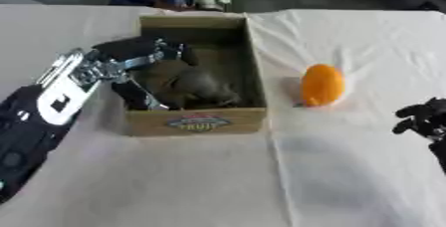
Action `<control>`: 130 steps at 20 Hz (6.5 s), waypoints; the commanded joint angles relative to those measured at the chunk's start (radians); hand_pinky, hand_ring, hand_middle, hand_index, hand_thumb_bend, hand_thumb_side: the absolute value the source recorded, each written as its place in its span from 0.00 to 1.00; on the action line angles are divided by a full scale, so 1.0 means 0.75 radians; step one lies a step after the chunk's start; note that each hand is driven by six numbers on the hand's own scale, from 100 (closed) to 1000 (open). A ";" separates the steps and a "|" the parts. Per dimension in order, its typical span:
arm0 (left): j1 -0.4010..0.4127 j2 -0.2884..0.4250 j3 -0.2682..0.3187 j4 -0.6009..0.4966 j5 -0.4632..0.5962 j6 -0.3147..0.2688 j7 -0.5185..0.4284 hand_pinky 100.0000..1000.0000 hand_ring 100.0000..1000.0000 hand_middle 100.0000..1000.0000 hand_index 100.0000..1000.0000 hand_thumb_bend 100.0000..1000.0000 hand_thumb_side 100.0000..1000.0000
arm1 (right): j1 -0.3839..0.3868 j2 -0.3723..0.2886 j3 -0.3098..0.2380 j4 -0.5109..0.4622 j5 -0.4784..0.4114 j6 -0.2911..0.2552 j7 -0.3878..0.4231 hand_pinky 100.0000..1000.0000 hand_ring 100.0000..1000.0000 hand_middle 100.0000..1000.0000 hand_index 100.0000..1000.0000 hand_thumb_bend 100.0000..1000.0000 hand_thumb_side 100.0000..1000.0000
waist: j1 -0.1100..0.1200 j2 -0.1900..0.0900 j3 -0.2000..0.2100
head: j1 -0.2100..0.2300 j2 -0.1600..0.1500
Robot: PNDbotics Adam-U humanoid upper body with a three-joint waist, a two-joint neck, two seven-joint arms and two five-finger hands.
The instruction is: Pick up objects on the table and place them in the box.
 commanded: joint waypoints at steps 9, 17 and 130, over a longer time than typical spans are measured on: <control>0.178 0.208 0.247 -0.368 0.570 0.274 0.226 0.74 0.75 0.73 0.81 0.08 0.01 | -0.057 -0.197 -0.061 0.000 -0.068 -0.117 -0.044 0.53 0.66 0.48 0.62 0.00 0.24 | -0.005 -0.028 0.052 | -0.053 -0.009; 0.532 0.205 0.437 -0.676 0.810 0.388 0.407 0.72 0.73 0.71 0.81 0.00 0.07 | -0.141 -0.654 -0.044 0.196 -0.213 -0.535 -0.020 0.55 0.68 0.51 0.65 0.00 0.00 | -0.036 -0.040 0.139 | -0.099 -0.004; 0.634 -0.170 0.357 -0.823 0.905 0.420 0.203 0.71 0.69 0.65 0.81 0.00 0.27 | -1.015 -0.484 0.125 1.233 1.246 -0.991 -0.411 0.55 0.61 0.24 0.36 0.02 0.00 | -0.123 -0.056 0.588 | -0.576 -0.002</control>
